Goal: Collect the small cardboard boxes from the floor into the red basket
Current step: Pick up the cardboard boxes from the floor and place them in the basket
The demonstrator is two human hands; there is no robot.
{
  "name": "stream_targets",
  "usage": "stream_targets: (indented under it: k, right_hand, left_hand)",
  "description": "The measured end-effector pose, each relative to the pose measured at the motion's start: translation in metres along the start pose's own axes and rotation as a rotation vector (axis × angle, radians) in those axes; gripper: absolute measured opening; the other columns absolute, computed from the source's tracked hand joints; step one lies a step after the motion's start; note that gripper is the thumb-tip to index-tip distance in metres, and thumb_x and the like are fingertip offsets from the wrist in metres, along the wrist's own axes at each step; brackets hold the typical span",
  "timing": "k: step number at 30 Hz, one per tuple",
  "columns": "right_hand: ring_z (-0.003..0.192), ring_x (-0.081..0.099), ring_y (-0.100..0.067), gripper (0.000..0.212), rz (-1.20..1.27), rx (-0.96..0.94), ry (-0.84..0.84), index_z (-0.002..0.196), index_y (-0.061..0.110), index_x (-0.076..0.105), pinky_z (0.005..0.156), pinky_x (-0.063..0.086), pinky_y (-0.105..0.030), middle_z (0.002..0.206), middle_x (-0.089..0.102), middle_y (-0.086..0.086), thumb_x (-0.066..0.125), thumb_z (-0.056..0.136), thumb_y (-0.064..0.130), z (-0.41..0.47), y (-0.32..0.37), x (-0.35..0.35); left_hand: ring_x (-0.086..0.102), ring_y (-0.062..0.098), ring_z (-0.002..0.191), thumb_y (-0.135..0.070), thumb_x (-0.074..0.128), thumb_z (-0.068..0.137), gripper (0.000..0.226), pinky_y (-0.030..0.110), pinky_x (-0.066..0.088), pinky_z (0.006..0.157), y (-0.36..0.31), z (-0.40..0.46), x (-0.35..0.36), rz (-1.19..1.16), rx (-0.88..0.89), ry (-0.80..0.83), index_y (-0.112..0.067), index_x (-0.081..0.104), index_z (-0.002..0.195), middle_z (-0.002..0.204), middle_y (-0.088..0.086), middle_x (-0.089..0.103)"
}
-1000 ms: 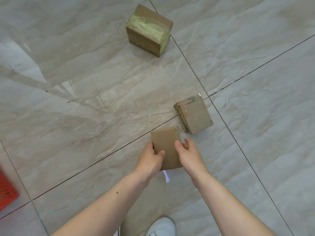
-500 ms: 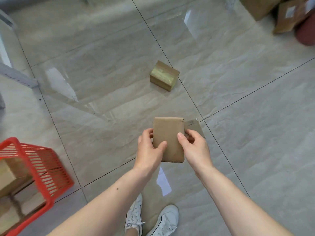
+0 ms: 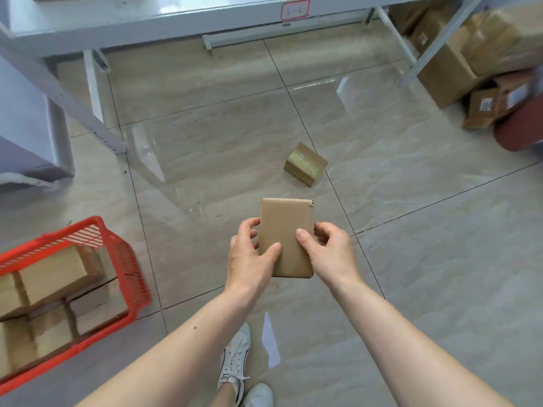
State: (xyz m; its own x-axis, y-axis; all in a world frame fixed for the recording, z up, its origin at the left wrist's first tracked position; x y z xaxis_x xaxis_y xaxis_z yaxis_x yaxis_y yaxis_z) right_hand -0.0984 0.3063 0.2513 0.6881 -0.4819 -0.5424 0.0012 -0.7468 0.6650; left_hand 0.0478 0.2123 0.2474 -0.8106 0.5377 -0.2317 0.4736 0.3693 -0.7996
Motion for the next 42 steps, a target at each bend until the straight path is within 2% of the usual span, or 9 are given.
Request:
stream_targets:
  k: [6,9,14,19,22,25,29,33,42]
  right_hand:
    - [0.108,0.067,-0.017,0.036,-0.054,-0.067,0.113,0.117,0.014,0.07,0.095,0.052,-0.038,0.115,0.073,0.001,0.071,0.087,0.035,-0.054,0.013,0.041]
    - [0.1,0.069,-0.012,0.027,-0.007,-0.069,0.192,0.112,0.012,0.071,0.086,0.053,-0.028,0.11,0.074,0.001,0.071,0.089,0.026,-0.083,0.017,0.073]
    - [0.099,0.069,-0.01,0.028,0.04,-0.076,0.322,0.113,0.015,0.069,0.087,0.055,-0.03,0.111,0.073,0.003,0.074,0.086,0.017,-0.128,0.032,0.143]
    - [0.107,0.067,-0.016,0.042,-0.002,-0.105,0.403,0.119,0.016,0.066,0.095,0.055,-0.042,0.116,0.071,0.002,0.078,0.079,0.021,-0.179,0.055,0.228]
    - [0.109,0.067,-0.016,0.05,-0.013,-0.119,0.426,0.118,0.019,0.065,0.096,0.055,-0.046,0.115,0.072,0.005,0.076,0.071,0.031,-0.215,0.067,0.283]
    - [0.107,0.067,-0.015,0.053,-0.032,-0.132,0.443,0.119,0.021,0.064,0.094,0.056,-0.045,0.114,0.071,0.006,0.076,0.069,0.035,-0.251,0.077,0.337]
    - [0.099,0.068,-0.011,0.042,-0.002,-0.095,0.454,0.117,0.018,0.062,0.086,0.057,-0.033,0.107,0.071,0.005,0.08,0.079,0.017,-0.281,0.082,0.396]
    - [0.097,0.068,-0.013,0.039,0.033,-0.058,0.507,0.117,0.019,0.058,0.081,0.057,-0.03,0.109,0.069,0.001,0.077,0.083,0.015,-0.3,0.084,0.447]
    - [0.108,0.064,-0.017,0.043,-0.124,-0.1,0.568,0.124,0.027,0.052,0.096,0.054,-0.046,0.115,0.064,0.006,0.072,0.086,0.024,-0.29,0.082,0.53]
  left_hand:
    - [0.059,0.011,0.105,-0.017,0.067,0.082,0.048,0.031,0.053,0.085,0.036,-0.041,-0.056,-0.085,-0.069,-0.068,-0.037,0.047,0.121,0.128,0.001,0.049]
    - [0.06,0.012,0.106,-0.015,0.068,0.08,0.049,0.035,0.054,0.087,0.059,-0.059,-0.094,-0.122,-0.101,-0.117,-0.037,0.048,0.119,0.127,0.002,0.048]
    - [0.06,0.018,0.108,-0.008,0.068,0.077,0.052,0.043,0.055,0.089,0.095,-0.079,-0.17,-0.184,-0.154,-0.189,-0.036,0.049,0.117,0.128,0.003,0.049]
    - [0.061,0.019,0.108,-0.006,0.067,0.065,0.064,0.043,0.056,0.089,0.133,-0.101,-0.26,-0.247,-0.184,-0.25,-0.034,0.049,0.119,0.126,0.004,0.054]
    - [0.062,0.018,0.107,0.002,0.066,0.072,0.063,0.04,0.056,0.089,0.159,-0.112,-0.317,-0.285,-0.196,-0.273,-0.028,0.049,0.125,0.123,0.004,0.057]
    - [0.062,0.019,0.106,0.004,0.063,0.08,0.055,0.041,0.055,0.091,0.187,-0.118,-0.373,-0.286,-0.199,-0.279,-0.022,0.05,0.127,0.121,0.004,0.06]
    - [0.064,0.024,0.105,0.002,0.063,0.083,0.042,0.047,0.053,0.093,0.22,-0.12,-0.432,-0.274,-0.193,-0.294,-0.022,0.052,0.116,0.117,0.008,0.063]
    - [0.066,0.026,0.102,-0.003,0.065,0.084,0.038,0.048,0.053,0.093,0.25,-0.116,-0.477,-0.256,-0.21,-0.316,-0.027,0.053,0.112,0.114,0.009,0.065]
    - [0.07,0.025,0.091,-0.011,0.066,0.085,0.03,0.049,0.056,0.086,0.31,-0.082,-0.524,-0.272,-0.337,-0.453,-0.027,0.059,0.109,0.095,0.007,0.073]
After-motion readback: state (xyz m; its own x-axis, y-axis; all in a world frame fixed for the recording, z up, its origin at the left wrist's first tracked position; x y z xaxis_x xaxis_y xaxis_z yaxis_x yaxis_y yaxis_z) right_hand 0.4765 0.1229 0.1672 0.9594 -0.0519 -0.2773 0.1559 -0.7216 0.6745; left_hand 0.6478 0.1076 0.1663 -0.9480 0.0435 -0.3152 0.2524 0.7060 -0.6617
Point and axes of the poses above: each hand's wrist, its own z-axis towards the middle knuckle, its own x-axis out of the palm, y = z × x, the point moved 7 cm from there along z, towards the middle knuckle
